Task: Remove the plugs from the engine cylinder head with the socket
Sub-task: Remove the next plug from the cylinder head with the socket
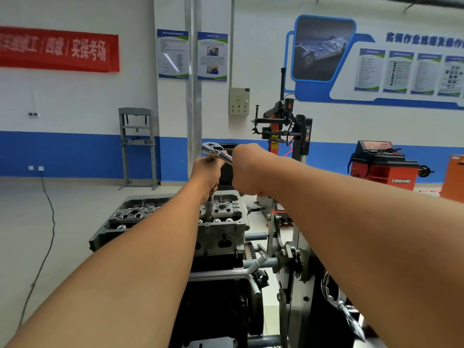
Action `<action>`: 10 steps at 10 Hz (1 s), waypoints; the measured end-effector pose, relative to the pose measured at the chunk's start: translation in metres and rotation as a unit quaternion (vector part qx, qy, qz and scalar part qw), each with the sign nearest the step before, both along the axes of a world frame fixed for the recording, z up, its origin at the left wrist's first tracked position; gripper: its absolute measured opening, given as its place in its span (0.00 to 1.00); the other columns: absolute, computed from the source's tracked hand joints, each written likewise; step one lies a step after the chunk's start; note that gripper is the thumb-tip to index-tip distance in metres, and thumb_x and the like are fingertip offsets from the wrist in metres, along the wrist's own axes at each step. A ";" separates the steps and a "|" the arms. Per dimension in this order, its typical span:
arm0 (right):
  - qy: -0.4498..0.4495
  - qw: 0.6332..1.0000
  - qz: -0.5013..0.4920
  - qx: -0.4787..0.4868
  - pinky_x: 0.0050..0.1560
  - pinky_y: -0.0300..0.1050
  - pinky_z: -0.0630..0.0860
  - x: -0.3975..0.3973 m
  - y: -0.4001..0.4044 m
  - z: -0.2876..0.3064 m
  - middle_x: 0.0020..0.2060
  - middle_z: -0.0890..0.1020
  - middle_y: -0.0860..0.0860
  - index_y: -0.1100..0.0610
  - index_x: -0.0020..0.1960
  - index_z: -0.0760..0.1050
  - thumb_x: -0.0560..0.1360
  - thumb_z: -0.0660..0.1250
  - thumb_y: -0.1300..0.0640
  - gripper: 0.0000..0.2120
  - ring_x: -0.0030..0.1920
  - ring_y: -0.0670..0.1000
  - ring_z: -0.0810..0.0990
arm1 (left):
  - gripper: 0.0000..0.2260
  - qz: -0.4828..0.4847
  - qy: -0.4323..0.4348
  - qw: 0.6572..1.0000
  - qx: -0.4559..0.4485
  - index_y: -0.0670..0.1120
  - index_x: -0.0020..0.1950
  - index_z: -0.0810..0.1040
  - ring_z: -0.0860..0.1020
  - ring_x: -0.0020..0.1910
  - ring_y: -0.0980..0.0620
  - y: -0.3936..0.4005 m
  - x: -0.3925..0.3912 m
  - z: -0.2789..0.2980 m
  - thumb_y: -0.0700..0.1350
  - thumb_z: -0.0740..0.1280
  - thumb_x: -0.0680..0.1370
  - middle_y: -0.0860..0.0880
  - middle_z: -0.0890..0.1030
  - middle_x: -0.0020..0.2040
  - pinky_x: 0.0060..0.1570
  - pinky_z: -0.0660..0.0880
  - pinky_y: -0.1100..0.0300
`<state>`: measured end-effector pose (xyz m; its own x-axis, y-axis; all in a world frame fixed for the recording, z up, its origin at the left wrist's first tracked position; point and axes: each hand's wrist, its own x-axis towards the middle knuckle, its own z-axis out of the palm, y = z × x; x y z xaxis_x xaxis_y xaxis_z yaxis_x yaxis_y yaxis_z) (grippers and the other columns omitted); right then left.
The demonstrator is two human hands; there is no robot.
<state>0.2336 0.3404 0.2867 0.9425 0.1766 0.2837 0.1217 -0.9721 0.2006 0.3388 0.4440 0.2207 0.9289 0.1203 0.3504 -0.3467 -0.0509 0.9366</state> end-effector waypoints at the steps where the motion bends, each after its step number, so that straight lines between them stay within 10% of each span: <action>1: 0.002 1.000 0.025 -0.017 0.25 0.37 0.63 0.006 -0.001 0.002 0.35 0.69 0.51 0.59 0.42 0.68 0.81 0.65 0.62 0.10 0.30 0.48 0.66 | 0.13 -0.002 0.000 1.000 0.002 0.48 0.40 0.71 0.66 0.27 0.56 -0.001 0.002 0.000 0.43 0.64 0.85 0.52 0.70 0.32 0.26 0.63 0.65; 10: -0.087 0.989 0.117 0.012 0.32 0.46 0.73 0.060 -0.067 -0.004 0.41 0.78 0.53 0.48 0.44 0.72 0.73 0.65 0.65 0.11 0.38 0.54 0.78 | 0.11 -0.010 0.024 0.999 -0.020 0.49 0.42 0.75 0.62 0.22 0.55 0.002 0.028 -0.006 0.52 0.69 0.81 0.51 0.66 0.27 0.23 0.62 0.61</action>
